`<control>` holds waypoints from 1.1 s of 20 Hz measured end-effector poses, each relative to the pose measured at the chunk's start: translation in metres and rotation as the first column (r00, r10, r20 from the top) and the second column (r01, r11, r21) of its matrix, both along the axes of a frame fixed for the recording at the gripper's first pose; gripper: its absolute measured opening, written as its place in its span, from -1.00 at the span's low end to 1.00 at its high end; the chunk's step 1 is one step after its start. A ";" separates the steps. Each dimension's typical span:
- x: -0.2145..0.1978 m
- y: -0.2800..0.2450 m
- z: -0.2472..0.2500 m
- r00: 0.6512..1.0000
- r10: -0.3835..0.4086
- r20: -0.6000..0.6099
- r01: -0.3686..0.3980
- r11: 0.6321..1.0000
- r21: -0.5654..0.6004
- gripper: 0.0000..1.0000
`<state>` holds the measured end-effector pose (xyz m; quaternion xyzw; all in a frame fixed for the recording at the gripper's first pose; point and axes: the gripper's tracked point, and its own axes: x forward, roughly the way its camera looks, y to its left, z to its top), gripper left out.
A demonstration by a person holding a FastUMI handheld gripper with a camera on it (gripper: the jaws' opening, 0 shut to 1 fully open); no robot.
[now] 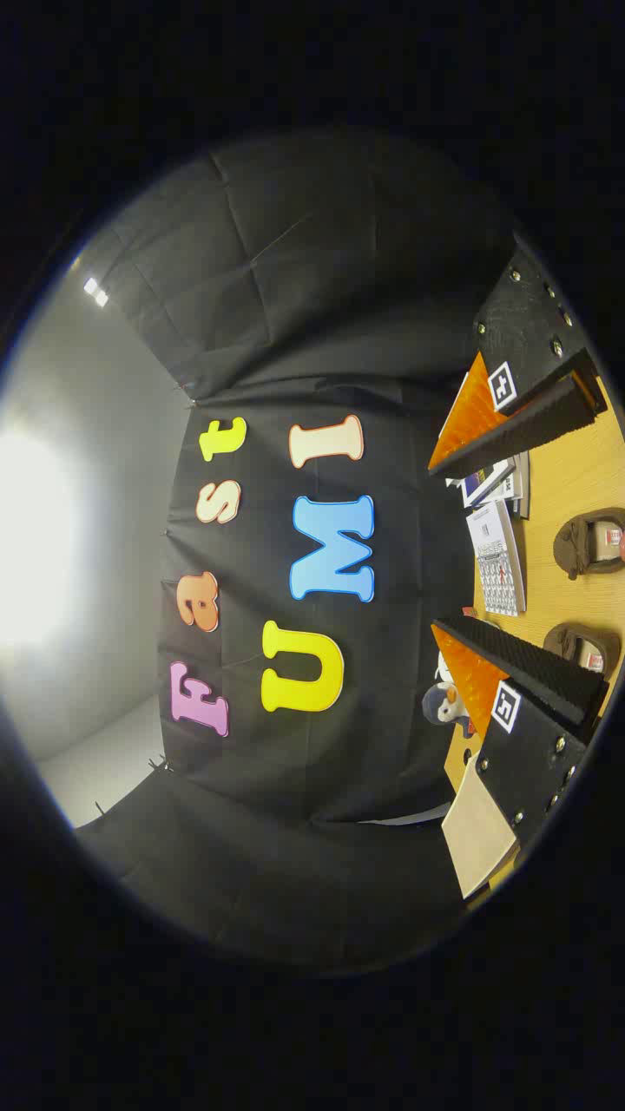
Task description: Open the storage box then place both shoes into the box .Put the left shoe in first, then the right shoe, with the right side of both shoes facing outward in a uniform manner.
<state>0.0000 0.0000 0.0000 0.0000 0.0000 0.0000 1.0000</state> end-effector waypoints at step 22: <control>-0.005 0.024 0.015 0.998 0.037 0.054 -0.037 0.999 -0.001 0.94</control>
